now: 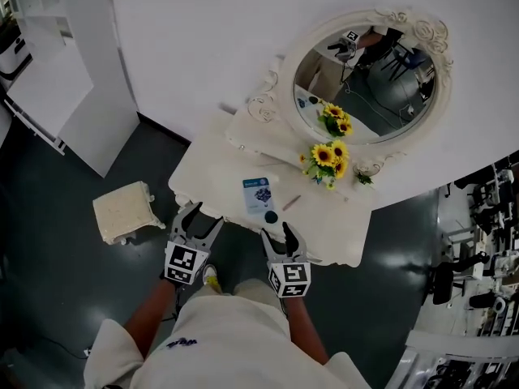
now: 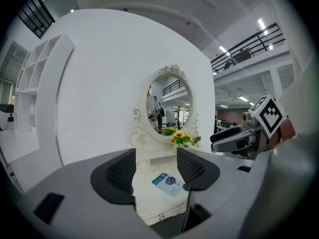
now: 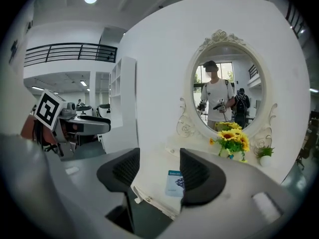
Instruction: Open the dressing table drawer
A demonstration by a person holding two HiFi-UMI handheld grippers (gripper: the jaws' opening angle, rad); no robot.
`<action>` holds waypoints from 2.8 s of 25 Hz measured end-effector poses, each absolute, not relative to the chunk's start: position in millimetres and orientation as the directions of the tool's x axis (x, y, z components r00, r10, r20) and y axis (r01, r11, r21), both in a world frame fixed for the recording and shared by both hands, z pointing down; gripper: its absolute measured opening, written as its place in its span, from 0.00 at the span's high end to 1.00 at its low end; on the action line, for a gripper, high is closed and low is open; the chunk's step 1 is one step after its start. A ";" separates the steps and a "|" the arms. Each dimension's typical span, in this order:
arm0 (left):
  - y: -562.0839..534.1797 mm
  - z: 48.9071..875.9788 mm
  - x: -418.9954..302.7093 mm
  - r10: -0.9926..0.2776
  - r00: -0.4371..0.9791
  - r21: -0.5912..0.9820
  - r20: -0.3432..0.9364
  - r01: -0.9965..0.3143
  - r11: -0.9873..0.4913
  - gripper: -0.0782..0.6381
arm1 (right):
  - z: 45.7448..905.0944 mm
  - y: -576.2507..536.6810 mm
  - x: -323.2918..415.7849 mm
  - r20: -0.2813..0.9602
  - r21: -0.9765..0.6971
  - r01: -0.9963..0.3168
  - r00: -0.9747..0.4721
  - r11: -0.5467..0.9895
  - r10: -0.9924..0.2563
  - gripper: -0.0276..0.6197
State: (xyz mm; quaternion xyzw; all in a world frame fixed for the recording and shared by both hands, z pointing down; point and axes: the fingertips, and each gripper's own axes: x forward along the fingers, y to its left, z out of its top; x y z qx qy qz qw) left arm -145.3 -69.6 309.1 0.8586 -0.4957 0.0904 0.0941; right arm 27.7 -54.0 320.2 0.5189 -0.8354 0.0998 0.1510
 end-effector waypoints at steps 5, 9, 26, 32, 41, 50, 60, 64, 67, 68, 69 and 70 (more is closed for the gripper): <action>-91.8 334.2 -142.0 -0.826 0.497 0.077 0.266 -0.865 -0.496 0.53 | 337.2 -62.6 31.1 0.386 -0.005 -0.905 -0.394 0.425 -0.834 0.56; -118.4 340.9 -134.3 -0.829 0.489 0.094 0.271 -0.871 -0.482 0.53 | 348.4 -79.4 36.3 0.405 0.004 -0.906 -0.385 0.423 -0.829 0.61; -206.9 408.7 -104.2 -0.816 0.485 0.154 0.315 -0.874 -0.460 0.53 | 424.3 -168.7 41.5 0.438 -0.029 -0.899 -0.405 0.438 -0.802 0.70; -250.0 450.0 -94.7 -0.825 0.469 0.141 0.315 -0.883 -0.448 0.54 | 467.3 -195.3 50.0 0.426 -0.036 -0.909 -0.389 0.414 -0.817 0.76; -302.8 524.3 -81.7 -0.847 0.430 0.160 0.311 -0.903 -0.399 0.54 | 508.5 -243.3 54.8 0.348 -0.072 -0.924 -0.377 0.376 -0.858 0.77; -352.9 568.2 -66.4 -0.849 0.424 0.178 0.315 -0.905 -0.386 0.55 | 541.2 -264.0 68.7 0.324 -0.064 -0.935 -0.349 0.348 -0.879 0.92; -397.8 581.1 -60.0 -0.869 0.362 0.122 0.336 -0.932 -0.341 0.66 | 572.3 -280.8 73.1 0.353 -0.053 -0.939 -0.336 0.340 -0.873 0.94; -406.8 586.0 -60.5 -0.864 0.340 0.113 0.371 -0.940 -0.322 0.66 | 577.9 -282.7 72.8 0.355 -0.063 -0.939 -0.338 0.338 -0.872 0.94; -408.1 587.9 -60.3 -0.861 0.332 0.103 0.387 -0.943 -0.317 0.72 | 580.3 -283.3 75.6 0.355 -0.072 -0.942 -0.332 0.329 -0.874 0.94; -407.8 588.2 -60.1 -0.858 0.336 0.100 0.389 -0.941 -0.324 0.73 | 581.7 -283.5 76.9 0.358 -0.082 -0.943 -0.330 0.322 -0.874 0.94; -407.4 588.5 -59.9 -0.855 0.342 0.097 0.390 -0.938 -0.331 0.74 | 582.9 -283.8 78.2 0.360 -0.090 -0.945 -0.326 0.315 -0.874 0.94; -407.1 588.6 -59.7 -0.853 0.348 0.096 0.390 -0.936 -0.338 0.74 | 583.7 -284.0 78.8 0.361 -0.092 -0.947 -0.321 0.309 -0.876 0.94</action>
